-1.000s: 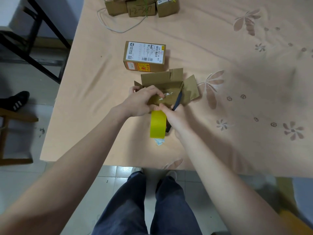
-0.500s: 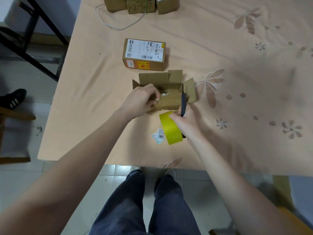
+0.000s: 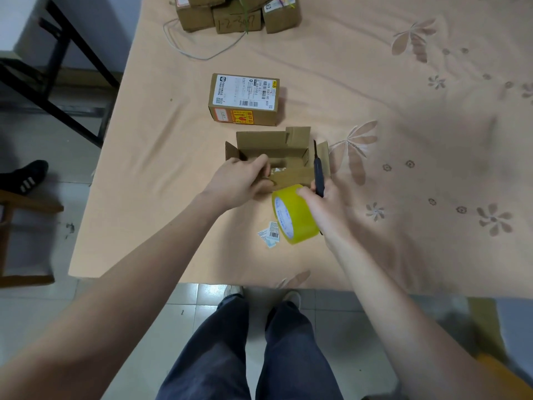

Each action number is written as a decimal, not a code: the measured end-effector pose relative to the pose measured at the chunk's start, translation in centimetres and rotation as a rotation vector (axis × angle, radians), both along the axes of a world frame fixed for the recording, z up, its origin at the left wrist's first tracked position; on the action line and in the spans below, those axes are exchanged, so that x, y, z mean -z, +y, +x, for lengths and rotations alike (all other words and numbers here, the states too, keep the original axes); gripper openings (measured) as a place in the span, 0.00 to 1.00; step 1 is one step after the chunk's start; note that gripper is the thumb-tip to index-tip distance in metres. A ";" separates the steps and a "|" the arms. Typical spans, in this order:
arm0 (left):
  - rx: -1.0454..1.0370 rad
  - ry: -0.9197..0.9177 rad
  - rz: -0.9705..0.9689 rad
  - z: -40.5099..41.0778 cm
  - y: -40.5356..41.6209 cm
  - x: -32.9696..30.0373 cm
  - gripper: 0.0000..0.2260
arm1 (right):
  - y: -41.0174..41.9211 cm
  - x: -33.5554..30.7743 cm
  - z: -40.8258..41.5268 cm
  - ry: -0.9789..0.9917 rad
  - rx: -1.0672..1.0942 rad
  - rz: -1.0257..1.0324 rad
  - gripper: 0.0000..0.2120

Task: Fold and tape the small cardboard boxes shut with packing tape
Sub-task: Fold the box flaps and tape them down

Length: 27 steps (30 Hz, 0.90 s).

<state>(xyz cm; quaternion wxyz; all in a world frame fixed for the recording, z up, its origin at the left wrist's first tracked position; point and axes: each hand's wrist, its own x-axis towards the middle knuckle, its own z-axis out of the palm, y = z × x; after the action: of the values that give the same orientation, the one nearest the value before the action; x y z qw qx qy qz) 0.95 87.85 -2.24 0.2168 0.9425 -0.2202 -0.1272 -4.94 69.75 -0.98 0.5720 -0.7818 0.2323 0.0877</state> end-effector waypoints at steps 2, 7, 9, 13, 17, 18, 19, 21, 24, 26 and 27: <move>-0.099 -0.035 0.030 -0.2 -0.5 0.2 0.07 | -0.3 -0.3 0.1 -0.019 0.001 0.005 0.15; -0.043 -0.141 0.105 -0.3 -0.5 0.1 0.09 | -1.3 -2.0 0.0 -0.068 -0.041 0.068 0.15; -0.038 -0.149 0.087 -0.2 0.1 -0.3 0.09 | -1.6 -3.0 -0.2 -0.092 -0.053 0.108 0.14; -0.033 -0.159 0.065 0.2 1.4 -1.1 0.13 | -2.0 -5.2 -0.5 -0.169 -0.091 0.142 0.12; -0.021 -0.145 0.155 0.6 2.3 -2.0 0.20 | -2.2 -7.3 -0.7 -0.208 -0.103 0.140 0.11; -0.015 -0.153 0.169 0.6 2.5 -2.2 0.20 | -2.2 -7.7 -0.7 -0.212 -0.105 0.139 0.11; -0.007 -0.165 0.186 0.5 2.5 -2.3 0.21 | -2.3 -8.1 -0.7 -0.212 -0.107 0.135 0.11; -0.024 -0.188 0.201 0.2 2.2 -2.5 0.22 | -2.5 -8.7 -0.7 -0.215 -0.103 0.122 0.11; -0.139 -0.209 0.135 -0.9 0.8 -3.1 0.20 | -2.8 -9.1 -0.6 -0.230 -0.085 0.082 0.12; -0.113 -0.221 0.055 -2.1 -0.7 -3.6 0.15 | -3.1 -9.2 -0.5 -0.244 -0.068 0.064 0.13; -0.057 -0.219 0.035 -2.8 -1.5 -3.7 0.14 | -3.3 -9.2 -0.5 -0.256 -0.050 0.062 0.14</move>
<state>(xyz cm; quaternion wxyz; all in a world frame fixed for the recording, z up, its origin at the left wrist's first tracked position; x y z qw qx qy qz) -1.80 86.37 1.48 0.1783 0.9604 -0.2132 -0.0211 -5.46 66.46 8.24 0.6185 -0.7741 0.1348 0.0086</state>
